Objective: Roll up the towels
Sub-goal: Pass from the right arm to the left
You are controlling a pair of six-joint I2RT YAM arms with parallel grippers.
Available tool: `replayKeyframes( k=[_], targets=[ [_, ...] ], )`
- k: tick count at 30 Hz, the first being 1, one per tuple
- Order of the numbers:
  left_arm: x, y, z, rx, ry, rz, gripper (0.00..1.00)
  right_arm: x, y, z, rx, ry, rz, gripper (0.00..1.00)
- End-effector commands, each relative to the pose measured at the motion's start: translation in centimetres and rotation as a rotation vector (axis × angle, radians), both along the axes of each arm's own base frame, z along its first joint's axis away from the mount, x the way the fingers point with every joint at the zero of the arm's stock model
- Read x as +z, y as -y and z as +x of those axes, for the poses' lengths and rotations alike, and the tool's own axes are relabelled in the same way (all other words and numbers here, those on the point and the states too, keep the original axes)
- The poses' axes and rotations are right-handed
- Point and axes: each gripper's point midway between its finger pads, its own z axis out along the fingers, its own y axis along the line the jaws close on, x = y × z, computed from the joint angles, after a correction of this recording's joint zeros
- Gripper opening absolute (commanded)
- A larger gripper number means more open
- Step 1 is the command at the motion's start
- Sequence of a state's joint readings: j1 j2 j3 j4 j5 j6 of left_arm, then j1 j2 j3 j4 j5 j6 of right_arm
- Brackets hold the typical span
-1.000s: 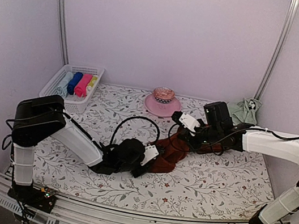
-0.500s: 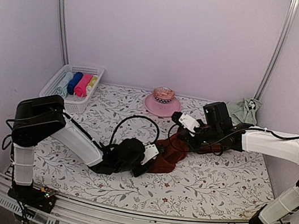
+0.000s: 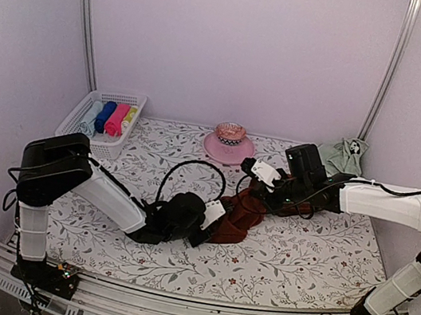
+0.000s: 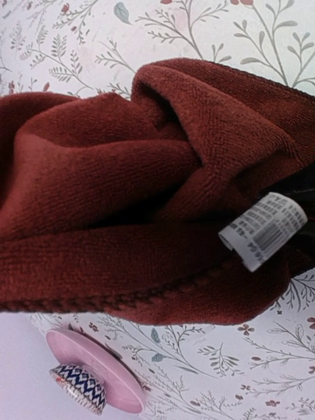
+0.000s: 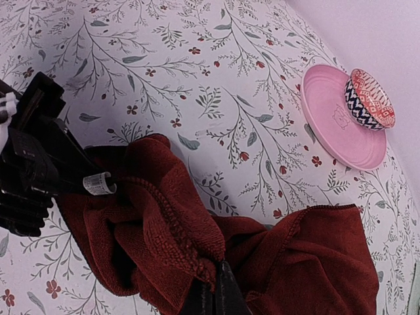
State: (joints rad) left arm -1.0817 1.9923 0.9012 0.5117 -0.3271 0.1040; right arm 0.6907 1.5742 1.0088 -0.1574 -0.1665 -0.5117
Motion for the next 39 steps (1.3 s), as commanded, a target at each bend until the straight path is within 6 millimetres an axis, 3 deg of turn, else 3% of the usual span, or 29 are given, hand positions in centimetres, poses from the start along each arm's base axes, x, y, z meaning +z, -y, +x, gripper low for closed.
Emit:
replayKeyframes(
  k=[1,7,9,11,13,14,16,26,34,36,39],
  targets=[
    [2.4,0.5,0.6,0.014,0.038,-0.045,0.03,0.5,-0.2,0.7,-0.008,0.006,0.016,0.02],
    [5.2,-1.0,0.8,0.077,0.063,-0.060,0.00,0.7,-0.2,0.6,-0.003,0.009,0.020,0.03],
    [7.2,-2.0,0.7,0.108,0.077,-0.083,0.00,0.9,-0.4,0.2,0.019,0.005,0.030,0.09],
    [8.6,-3.4,0.6,0.146,0.083,-0.088,0.00,1.2,-0.6,-0.5,0.056,0.000,0.043,0.31],
    [9.7,-5.1,0.2,0.175,0.087,-0.073,0.00,1.6,-0.8,-1.2,0.091,-0.004,0.054,0.60],
    [10.5,-5.9,0.0,0.189,0.093,-0.073,0.00,1.8,-0.8,-1.5,0.102,-0.005,0.057,0.69],
    [11.7,-7.7,-0.4,0.228,0.097,-0.080,0.00,2.2,-0.8,-1.6,0.107,0.003,0.062,0.77],
    [15.8,-16.3,-2.8,0.375,0.126,-0.101,0.00,3.4,2.0,0.1,0.052,0.127,-0.013,0.85],
    [16.3,-22.2,-4.0,0.511,0.146,-0.045,0.00,2.5,7.5,4.2,-0.092,0.192,-0.164,0.90],
    [17.1,-23.8,-4.2,0.567,0.158,-0.070,0.00,1.7,8.7,5.7,-0.149,0.155,-0.202,0.91],
    [18.6,-24.6,-4.6,0.576,0.166,-0.174,0.00,0.5,10.0,8.1,-0.247,0.076,-0.232,0.90]
  ],
)
